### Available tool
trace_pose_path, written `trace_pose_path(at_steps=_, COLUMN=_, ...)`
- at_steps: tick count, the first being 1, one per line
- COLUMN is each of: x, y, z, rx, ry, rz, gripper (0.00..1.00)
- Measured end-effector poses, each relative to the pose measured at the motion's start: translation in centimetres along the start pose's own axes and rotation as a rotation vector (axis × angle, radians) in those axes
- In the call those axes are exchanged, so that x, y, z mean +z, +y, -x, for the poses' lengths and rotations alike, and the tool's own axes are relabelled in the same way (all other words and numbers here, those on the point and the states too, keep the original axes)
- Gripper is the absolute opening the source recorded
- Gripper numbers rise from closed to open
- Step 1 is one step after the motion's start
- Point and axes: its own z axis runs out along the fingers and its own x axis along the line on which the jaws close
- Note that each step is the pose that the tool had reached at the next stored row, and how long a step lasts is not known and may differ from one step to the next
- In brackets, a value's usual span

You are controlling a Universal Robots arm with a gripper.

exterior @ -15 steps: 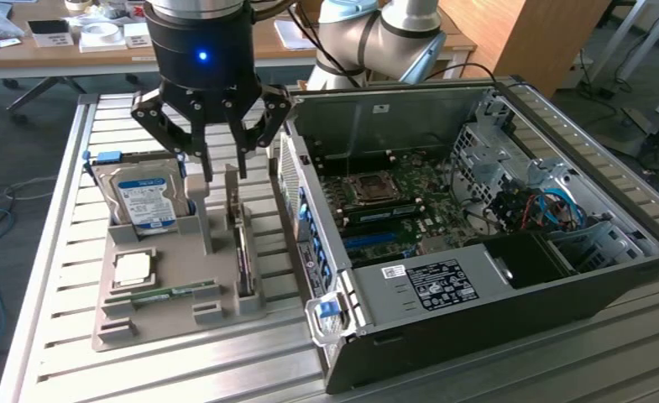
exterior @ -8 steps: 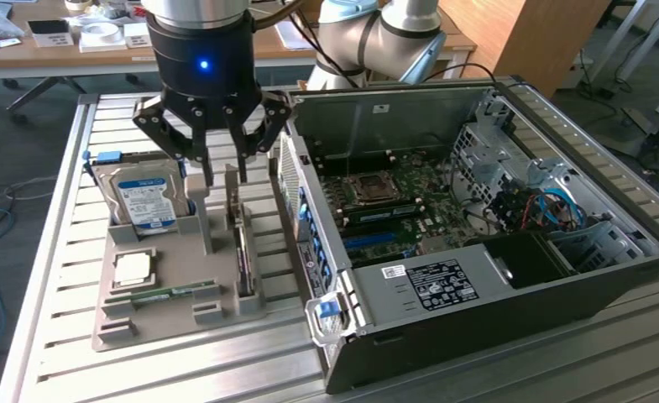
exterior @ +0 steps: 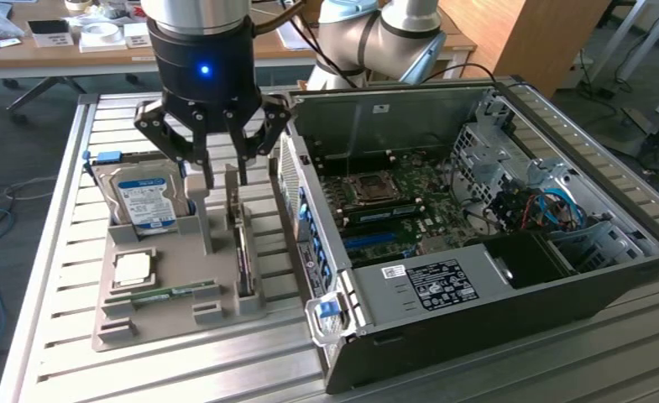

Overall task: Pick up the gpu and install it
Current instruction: 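Pick up the gpu and move the gpu toward the slot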

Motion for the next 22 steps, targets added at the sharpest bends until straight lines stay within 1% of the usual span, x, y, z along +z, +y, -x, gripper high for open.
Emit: trace_pose_path(at_steps=22, x=1.85, y=-0.09, z=0.0, rx=0.000, ry=0.0000, rz=0.0000, gripper=0.42)
